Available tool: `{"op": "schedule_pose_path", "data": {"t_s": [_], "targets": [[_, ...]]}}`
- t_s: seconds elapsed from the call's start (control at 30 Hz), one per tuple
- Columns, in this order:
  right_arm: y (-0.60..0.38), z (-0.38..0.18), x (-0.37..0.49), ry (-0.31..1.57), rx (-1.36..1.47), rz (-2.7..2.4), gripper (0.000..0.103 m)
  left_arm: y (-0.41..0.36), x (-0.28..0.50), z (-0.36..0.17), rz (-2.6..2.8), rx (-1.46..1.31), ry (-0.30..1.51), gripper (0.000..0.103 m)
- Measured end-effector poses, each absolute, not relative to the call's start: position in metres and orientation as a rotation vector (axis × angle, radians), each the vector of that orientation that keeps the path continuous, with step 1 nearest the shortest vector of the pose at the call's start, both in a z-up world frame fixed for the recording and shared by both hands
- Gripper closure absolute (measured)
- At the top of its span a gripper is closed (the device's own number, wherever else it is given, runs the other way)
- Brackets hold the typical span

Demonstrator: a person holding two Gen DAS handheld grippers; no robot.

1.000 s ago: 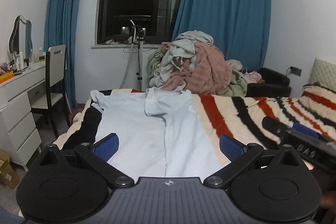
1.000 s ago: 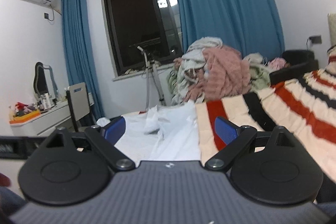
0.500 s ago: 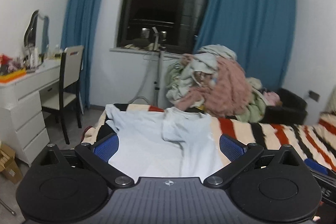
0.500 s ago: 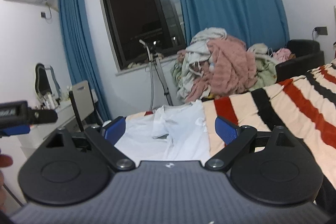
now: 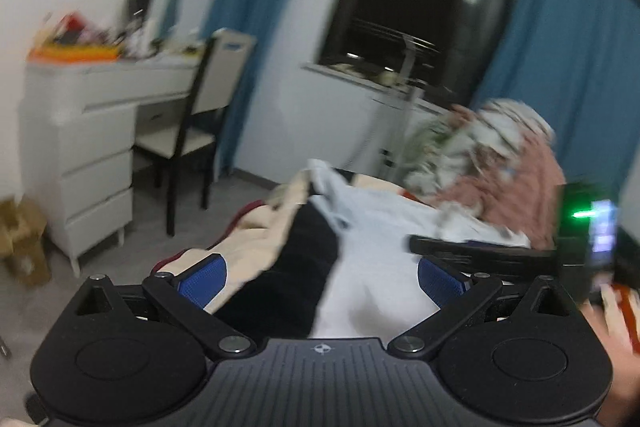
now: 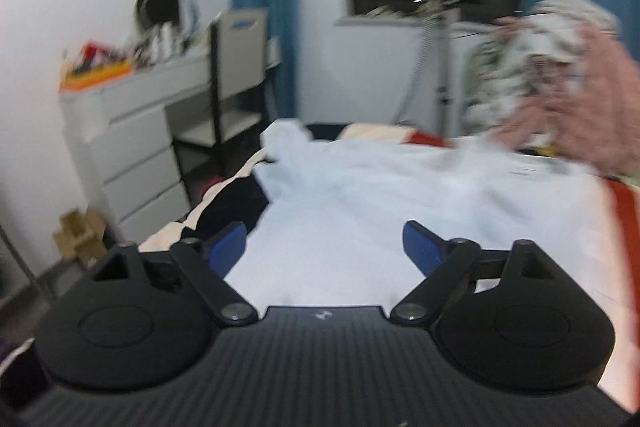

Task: Fold clothes
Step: 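Grasp the shirt end with the right gripper and fold it lengthwise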

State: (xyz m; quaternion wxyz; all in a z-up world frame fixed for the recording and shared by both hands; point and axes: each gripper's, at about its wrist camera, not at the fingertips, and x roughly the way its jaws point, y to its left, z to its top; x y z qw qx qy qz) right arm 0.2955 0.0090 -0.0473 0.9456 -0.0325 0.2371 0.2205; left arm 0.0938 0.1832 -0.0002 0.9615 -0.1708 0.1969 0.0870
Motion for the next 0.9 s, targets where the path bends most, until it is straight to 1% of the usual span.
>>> {"op": "schedule_pose_path", "data": {"t_s": [0.13,0.23,0.3,0.33,0.37,0.4,0.43,0.47,0.5,0.53,0.57,0.7,0.9], "targets": [[0.078,-0.09,0.381,0.517,-0.098,0.497,0.021,0.226,0.13,-0.035,0.266,-0.461,0.429,0.0],[0.11,-0.107,0.432,0.49,-0.09,0.483,0.021,0.238,0.151,-0.049,0.288,-0.466,0.433,0.0],[0.113,-0.107,0.45,0.494,-0.071,0.453,0.022,0.237,0.16,-0.057,0.296,-0.46,0.432,0.0],[0.114,-0.107,0.459,0.496,-0.061,0.439,0.026,0.236,0.165,-0.061,0.298,-0.457,0.432,0.0],[0.115,-0.108,0.468,0.498,-0.052,0.424,0.035,0.236,0.168,-0.065,0.302,-0.456,0.435,0.0],[0.117,-0.108,0.477,0.499,-0.042,0.41,0.041,0.235,0.171,-0.068,0.3,-0.459,0.444,0.0],[0.118,-0.108,0.486,0.501,-0.032,0.395,0.05,0.233,0.175,-0.071,0.294,-0.465,0.457,0.0],[0.119,-0.108,0.495,0.503,-0.023,0.38,0.064,0.231,0.176,-0.073,0.287,-0.467,0.463,0.0],[0.12,-0.109,0.504,0.505,-0.013,0.366,0.071,0.228,0.176,-0.073,0.28,-0.466,0.463,0.0],[0.122,-0.109,0.513,0.506,-0.003,0.351,0.087,0.226,0.176,-0.074,0.273,-0.465,0.463,0.0],[0.121,-0.107,0.518,0.502,0.004,0.337,0.095,0.223,0.175,-0.074,0.265,-0.466,0.462,0.0],[0.08,-0.074,0.496,0.395,0.078,0.336,0.096,0.209,0.161,-0.067,0.234,-0.458,0.443,0.0],[-0.042,-0.014,0.463,0.218,0.205,0.259,0.096,0.183,0.134,-0.048,0.169,-0.422,0.41,0.0]]}}
